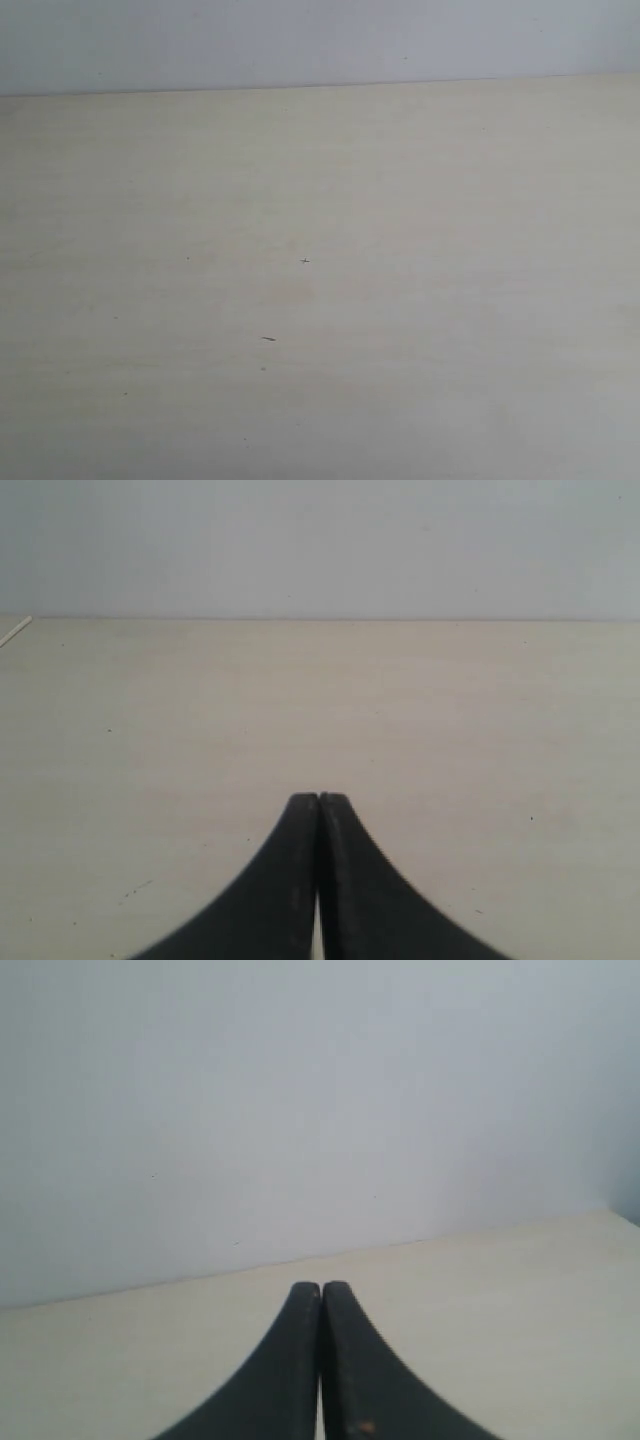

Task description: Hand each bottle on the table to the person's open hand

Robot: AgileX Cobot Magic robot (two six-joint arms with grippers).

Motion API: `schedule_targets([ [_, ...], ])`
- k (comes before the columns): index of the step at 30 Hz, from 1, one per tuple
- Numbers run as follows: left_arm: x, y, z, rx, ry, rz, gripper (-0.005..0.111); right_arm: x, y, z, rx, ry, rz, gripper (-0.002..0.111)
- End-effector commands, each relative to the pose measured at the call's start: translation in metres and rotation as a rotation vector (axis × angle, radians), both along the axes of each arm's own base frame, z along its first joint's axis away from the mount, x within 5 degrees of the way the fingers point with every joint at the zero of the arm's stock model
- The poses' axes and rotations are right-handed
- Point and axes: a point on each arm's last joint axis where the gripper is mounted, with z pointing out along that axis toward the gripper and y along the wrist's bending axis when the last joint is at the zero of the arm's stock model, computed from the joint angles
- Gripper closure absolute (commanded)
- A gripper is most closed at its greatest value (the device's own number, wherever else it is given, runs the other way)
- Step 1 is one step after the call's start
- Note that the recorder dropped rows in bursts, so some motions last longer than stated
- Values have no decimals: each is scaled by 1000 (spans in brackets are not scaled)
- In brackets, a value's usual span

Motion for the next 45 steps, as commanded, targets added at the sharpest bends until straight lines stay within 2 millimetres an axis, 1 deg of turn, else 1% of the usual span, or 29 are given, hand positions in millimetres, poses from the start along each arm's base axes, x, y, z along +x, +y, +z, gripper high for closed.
schedule_targets([
  [1, 0, 0, -1, -11, -5, 3, 104, -1, 0, -17, -2, -67, -6, 108],
  [3, 0, 0, -1, -11, -3, 3, 104, -2, -1, -24, -14, -1, -15, 108],
  [6, 0, 0, -1, -9, -3, 4, 104, -2, -1, -27, -41, 38, -22, 108],
  [15, 0, 0, -1, -9, -1, 4, 104, -2, -1, -26, -45, 20, -21, 108],
  [19, 0, 0, -1, -9, -1, 4, 104, -2, -1, -22, -26, -24, -18, 108],
  [24, 0, 0, -1, -9, -1, 4, 104, -2, 0, -22, 24, -21, -11, 108],
  [28, 0, 0, -1, -9, -1, 4, 104, -2, 0, -23, -27, -8, -4, 108],
  [36, 0, 0, -1, -9, -1, 4, 104, -2, 1, -33, -136, 99, 7, 108],
  [40, 0, 0, -1, -9, -1, 4, 104, -2, 0, -32, -69, 91, 0, 108],
  [43, 0, 0, -1, -9, -1, 4, 104, -2, -1, -26, 51, 27, -14, 108],
  [45, 0, 0, -1, -9, -1, 4, 104, -2, -1, -25, 93, 11, -18, 108],
])
